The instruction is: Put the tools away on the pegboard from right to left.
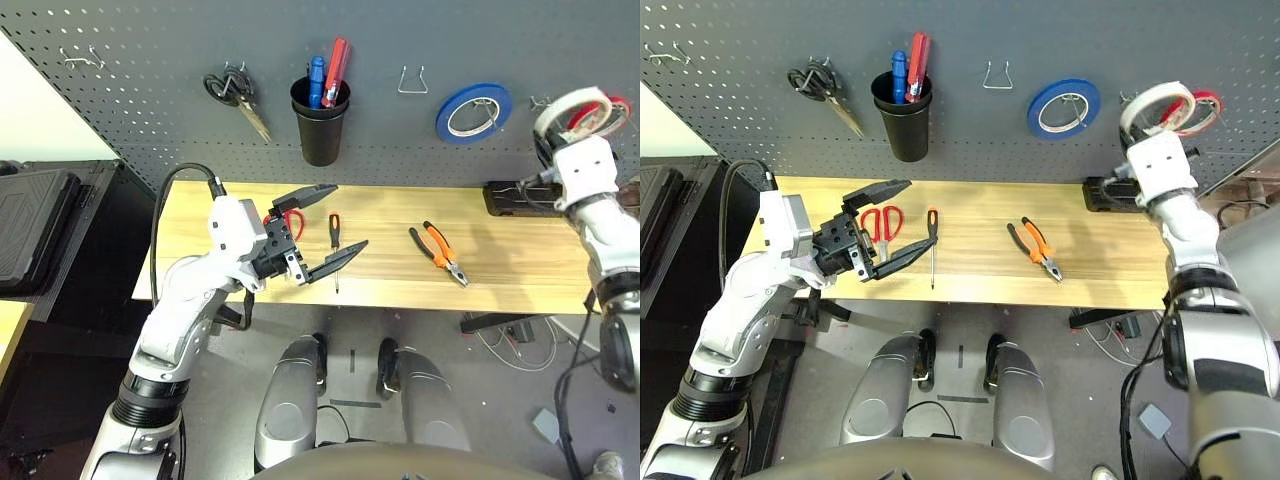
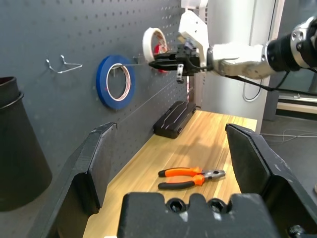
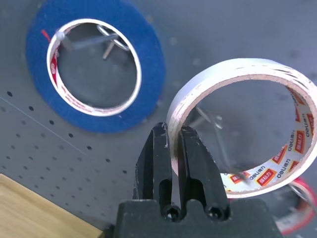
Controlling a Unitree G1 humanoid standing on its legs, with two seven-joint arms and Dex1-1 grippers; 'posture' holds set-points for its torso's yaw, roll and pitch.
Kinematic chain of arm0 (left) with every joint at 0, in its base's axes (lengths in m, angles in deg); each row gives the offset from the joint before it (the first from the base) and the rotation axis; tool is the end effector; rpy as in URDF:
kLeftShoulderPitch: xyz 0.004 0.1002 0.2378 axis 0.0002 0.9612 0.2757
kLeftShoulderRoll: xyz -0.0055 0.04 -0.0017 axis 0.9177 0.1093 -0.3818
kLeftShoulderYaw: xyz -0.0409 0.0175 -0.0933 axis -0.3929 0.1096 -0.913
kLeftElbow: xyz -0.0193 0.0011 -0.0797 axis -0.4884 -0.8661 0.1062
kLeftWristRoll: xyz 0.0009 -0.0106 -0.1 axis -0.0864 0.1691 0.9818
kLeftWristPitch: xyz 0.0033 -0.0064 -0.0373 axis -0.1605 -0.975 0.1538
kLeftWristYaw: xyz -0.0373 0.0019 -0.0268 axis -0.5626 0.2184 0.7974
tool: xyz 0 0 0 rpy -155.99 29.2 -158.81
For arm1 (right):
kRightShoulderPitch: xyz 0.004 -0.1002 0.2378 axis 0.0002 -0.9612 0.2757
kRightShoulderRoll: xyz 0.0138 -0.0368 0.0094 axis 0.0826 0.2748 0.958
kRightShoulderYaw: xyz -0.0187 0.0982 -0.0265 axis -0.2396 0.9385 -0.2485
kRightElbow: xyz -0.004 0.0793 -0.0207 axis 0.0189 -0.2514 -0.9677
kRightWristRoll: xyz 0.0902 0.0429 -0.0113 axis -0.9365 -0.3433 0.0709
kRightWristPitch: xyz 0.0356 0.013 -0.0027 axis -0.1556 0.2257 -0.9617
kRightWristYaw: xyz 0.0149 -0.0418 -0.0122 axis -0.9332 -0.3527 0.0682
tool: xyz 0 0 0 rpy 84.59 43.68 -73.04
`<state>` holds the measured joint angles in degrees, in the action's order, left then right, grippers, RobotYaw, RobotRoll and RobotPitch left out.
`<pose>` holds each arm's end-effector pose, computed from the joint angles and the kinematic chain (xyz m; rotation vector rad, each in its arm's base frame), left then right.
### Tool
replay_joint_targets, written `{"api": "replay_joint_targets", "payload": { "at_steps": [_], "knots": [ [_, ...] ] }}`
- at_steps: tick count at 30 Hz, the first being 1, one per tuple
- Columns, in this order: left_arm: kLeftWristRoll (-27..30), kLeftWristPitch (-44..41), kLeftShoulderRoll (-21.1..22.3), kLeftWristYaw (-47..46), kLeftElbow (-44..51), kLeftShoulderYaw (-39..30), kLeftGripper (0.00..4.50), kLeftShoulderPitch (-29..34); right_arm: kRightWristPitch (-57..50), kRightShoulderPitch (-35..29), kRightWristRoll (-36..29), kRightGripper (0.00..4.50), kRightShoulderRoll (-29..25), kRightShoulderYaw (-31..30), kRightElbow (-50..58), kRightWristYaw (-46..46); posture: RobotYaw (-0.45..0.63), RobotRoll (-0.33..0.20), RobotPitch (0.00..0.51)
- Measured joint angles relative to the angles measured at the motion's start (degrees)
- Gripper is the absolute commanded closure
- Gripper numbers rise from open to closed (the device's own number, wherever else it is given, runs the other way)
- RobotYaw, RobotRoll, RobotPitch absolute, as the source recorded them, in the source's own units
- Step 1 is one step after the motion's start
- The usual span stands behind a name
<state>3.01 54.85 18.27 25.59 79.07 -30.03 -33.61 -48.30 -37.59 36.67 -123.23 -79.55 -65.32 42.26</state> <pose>0.2174 0.1756 0.1479 0.2119 -0.3408 -1.0960 0.3094 -0.2992 0.1298 -0.6280 -0.2365 0.0663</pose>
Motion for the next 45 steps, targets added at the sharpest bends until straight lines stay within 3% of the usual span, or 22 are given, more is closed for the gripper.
{"api": "replay_joint_targets", "payload": {
  "at_steps": [7, 12, 13, 19, 24, 34, 45],
  "knots": [
    [-1.46, -0.16, 0.01, -0.69, 0.00, 0.06, 0.00, -0.04, -2.53, 0.58, 0.26, 2.07, 1.06, 0.14, -0.08, 0.41, 0.23, 0.000, 0.192],
    [-2.31, -0.20, 0.17, -0.78, -0.05, 0.22, 0.00, 0.94, 3.36, -8.69, -2.09, 0.19, 2.34, 1.23, 2.46, 1.74, 0.22, 0.000, 0.195],
    [-2.49, -0.20, 0.20, -0.78, -0.09, 0.24, 0.00, 1.05, 4.52, -10.63, -2.48, 0.05, 2.57, 1.30, 3.10, 1.81, 0.21, 0.000, 0.197],
    [-2.85, -0.20, 0.66, -0.43, -0.34, 0.50, 0.00, 1.41, 7.20, -20.18, -4.69, 0.05, 4.32, 1.52, 8.44, 2.93, 0.19, 0.000, 0.199],
    [-4.17, -1.77, 3.39, 0.95, -1.89, 2.07, 0.00, 1.42, -0.12, -25.60, -6.39, 0.05, 4.50, 1.32, 13.65, 6.61, 0.17, 0.000, 0.202],
    [-10.62, -4.49, 7.55, 2.51, -4.67, 6.34, 0.00, 0.40, -23.74, -25.53, -8.55, 0.05, 5.11, 0.54, 20.64, 17.35, 0.18, 0.000, 0.217],
    [-12.78, -6.74, 8.74, 2.57, -4.52, 7.38, 0.00, 1.07, -47.95, -22.00, -10.00, 0.05, 7.28, -0.57, 26.70, 23.55, 0.19, 0.000, 0.236]
  ]
}}
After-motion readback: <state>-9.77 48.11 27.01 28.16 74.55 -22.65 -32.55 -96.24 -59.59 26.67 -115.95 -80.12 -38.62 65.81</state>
